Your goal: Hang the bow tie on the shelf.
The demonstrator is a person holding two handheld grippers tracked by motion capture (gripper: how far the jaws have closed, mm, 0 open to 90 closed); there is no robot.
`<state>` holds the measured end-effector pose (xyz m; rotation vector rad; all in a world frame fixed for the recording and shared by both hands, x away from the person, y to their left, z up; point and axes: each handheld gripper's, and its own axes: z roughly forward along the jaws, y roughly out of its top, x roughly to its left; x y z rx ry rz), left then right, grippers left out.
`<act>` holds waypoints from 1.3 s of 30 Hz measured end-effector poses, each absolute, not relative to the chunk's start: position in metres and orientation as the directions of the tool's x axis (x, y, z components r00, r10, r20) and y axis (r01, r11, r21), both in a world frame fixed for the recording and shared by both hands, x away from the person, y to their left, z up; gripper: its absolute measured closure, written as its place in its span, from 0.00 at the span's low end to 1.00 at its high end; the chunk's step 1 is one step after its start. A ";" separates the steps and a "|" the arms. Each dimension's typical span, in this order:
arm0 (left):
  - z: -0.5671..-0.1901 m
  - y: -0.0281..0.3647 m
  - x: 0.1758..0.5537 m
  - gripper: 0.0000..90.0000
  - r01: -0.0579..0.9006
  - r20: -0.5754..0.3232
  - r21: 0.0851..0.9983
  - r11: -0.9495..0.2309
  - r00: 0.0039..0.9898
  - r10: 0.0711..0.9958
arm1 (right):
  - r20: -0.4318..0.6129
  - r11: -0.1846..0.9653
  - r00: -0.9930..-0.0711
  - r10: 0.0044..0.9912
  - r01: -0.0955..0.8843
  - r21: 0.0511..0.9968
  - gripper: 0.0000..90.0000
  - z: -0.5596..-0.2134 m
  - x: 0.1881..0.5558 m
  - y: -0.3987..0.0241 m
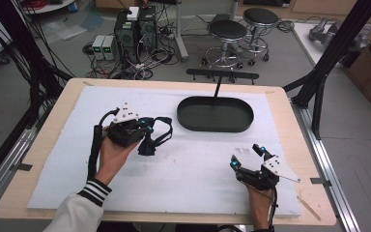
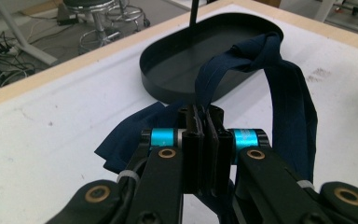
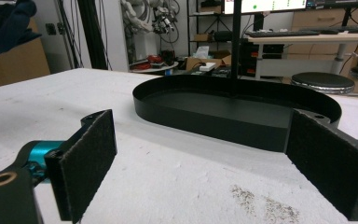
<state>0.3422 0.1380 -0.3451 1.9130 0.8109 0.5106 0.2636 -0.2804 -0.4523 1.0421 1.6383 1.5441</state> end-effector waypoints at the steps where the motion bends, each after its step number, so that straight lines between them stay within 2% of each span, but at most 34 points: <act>1: -0.344 0.137 0.344 0.96 0.319 0.006 0.895 -0.311 0.690 0.724 | 0.063 -0.010 -0.473 0.879 0.115 0.993 0.09 -0.452 0.264 -0.280; 18: -0.311 0.111 0.375 0.96 0.260 0.023 0.920 -0.294 0.713 0.701 | 0.060 -0.008 -0.471 0.880 0.111 0.994 0.09 -0.452 0.263 -0.280; 39: -0.291 0.095 0.419 0.96 0.289 -0.004 0.916 -0.277 0.698 0.716 | 0.059 -0.008 -0.466 0.883 0.109 0.994 0.09 -0.452 0.263 -0.280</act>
